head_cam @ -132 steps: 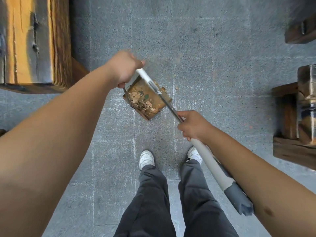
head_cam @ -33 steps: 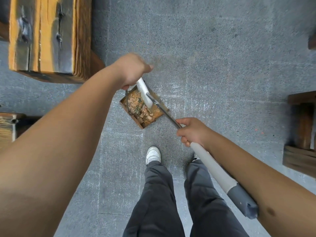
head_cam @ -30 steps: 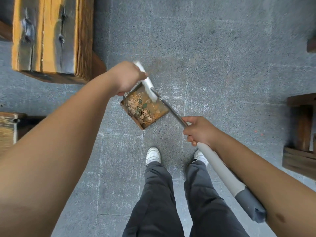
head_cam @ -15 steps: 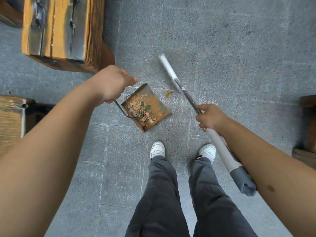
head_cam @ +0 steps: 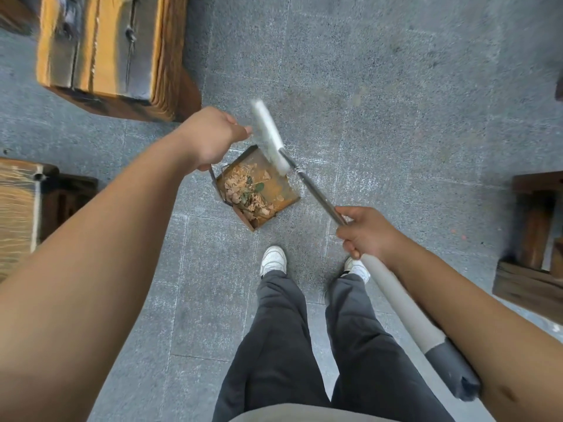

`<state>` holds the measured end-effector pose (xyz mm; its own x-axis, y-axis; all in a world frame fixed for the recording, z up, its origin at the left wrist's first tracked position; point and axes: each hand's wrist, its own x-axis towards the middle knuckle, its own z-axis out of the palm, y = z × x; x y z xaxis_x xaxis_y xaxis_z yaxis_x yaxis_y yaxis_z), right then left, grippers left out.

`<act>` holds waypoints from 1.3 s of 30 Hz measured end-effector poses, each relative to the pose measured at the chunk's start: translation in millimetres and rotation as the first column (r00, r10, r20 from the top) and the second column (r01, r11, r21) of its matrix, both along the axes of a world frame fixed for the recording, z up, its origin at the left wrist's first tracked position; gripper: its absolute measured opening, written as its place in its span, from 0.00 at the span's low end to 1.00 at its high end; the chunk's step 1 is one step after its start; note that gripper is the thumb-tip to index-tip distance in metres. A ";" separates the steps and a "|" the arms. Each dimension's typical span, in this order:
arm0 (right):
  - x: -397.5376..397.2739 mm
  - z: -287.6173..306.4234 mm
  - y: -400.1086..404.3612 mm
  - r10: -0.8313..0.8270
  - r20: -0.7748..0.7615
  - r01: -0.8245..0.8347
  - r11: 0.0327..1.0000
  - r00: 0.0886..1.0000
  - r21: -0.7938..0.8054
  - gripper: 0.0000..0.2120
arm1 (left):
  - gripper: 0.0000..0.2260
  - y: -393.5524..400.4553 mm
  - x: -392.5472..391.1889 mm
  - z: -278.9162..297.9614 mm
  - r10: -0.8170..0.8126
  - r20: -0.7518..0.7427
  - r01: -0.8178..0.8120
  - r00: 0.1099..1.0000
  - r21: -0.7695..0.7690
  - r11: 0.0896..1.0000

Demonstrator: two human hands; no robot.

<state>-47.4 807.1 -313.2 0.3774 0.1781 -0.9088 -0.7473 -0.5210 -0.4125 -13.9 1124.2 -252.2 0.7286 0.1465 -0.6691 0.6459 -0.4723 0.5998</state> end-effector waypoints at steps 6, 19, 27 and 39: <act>25.6 -25.8 8.0 0.071 0.071 -0.062 0.991 0.995 -0.117 0.28 | 0.18 1.5 4.5 -0.1 -0.015 -0.051 0.015 0.999 0.003 1.000; -24.3 0.9 -6.7 -0.077 -0.105 0.079 0.997 0.991 0.012 0.30 | 0.18 -4.3 0.4 11.5 -0.089 -0.071 0.097 0.993 0.110 0.989; 5.3 -7.5 -11.0 0.015 0.001 -0.015 0.995 1.000 -0.096 0.30 | 0.20 5.3 -16.8 25.4 -0.101 -0.064 0.105 0.993 0.076 0.992; -20.9 -21.8 31.8 0.208 -0.084 -0.210 0.978 0.974 -0.014 0.29 | 0.20 -10.7 -20.4 24.1 -0.166 -0.076 0.176 0.983 0.151 0.973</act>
<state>-68.2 839.0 -335.0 0.2583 0.2244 -0.9396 -0.6515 -0.6777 -0.3409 -34.3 1113.5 -228.1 0.7093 0.1299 -0.6928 0.5810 -0.6642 0.4704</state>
